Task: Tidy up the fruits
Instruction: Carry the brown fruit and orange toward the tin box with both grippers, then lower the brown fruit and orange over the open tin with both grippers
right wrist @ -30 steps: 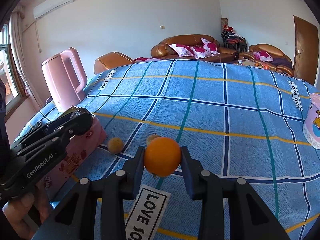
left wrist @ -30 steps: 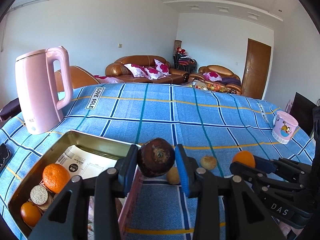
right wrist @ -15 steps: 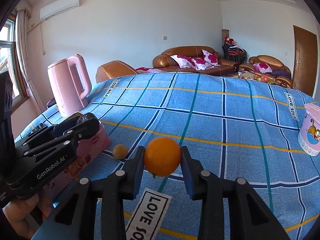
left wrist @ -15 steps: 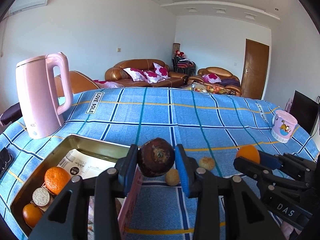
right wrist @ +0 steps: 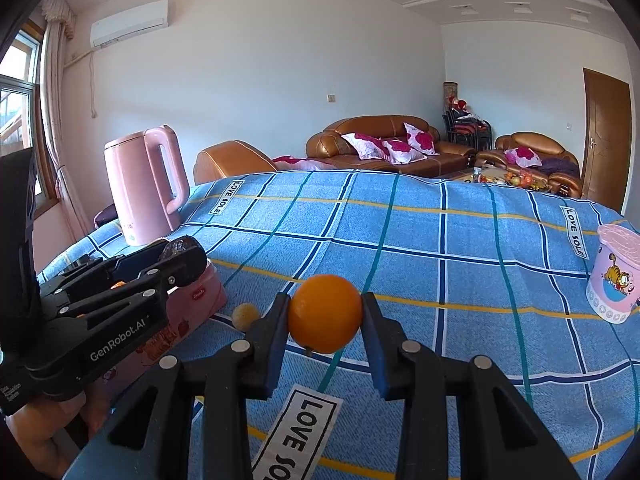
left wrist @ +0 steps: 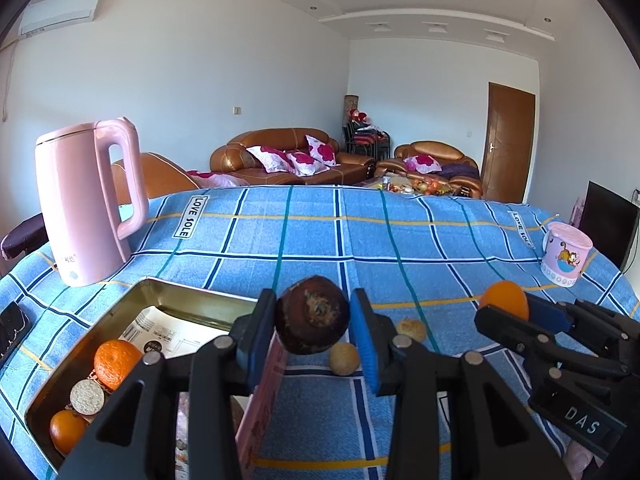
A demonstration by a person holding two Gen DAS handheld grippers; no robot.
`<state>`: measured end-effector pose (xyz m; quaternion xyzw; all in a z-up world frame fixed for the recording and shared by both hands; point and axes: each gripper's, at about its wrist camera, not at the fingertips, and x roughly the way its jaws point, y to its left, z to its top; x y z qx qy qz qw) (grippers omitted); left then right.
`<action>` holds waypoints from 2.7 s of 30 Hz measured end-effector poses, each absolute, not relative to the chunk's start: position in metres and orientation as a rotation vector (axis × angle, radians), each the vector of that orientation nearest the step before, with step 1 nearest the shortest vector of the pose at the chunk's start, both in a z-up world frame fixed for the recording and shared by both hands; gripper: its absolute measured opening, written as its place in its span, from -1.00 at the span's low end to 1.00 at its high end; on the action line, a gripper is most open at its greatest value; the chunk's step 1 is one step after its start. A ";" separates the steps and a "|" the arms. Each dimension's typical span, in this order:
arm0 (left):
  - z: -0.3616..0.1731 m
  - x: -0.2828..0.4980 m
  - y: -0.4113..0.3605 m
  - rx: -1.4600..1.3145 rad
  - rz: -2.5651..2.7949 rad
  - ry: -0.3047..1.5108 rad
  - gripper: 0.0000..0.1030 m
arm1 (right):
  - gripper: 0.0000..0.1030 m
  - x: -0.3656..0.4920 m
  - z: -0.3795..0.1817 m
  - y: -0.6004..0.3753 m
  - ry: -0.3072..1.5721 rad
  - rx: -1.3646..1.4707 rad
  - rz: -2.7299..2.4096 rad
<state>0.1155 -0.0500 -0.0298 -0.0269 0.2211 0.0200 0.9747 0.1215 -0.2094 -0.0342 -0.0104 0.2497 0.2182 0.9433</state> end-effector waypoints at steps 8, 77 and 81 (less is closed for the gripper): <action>-0.028 0.112 -0.052 -0.045 0.042 0.424 -0.24 | -0.28 0.114 -0.031 -0.211 0.471 -0.021 0.440; -0.011 0.053 0.011 -0.058 0.120 0.355 -0.24 | -0.28 0.077 -0.023 -0.151 0.357 -0.107 0.540; -0.011 0.050 0.029 -0.067 0.147 0.362 -0.24 | -0.28 0.075 -0.024 -0.142 0.359 -0.111 0.559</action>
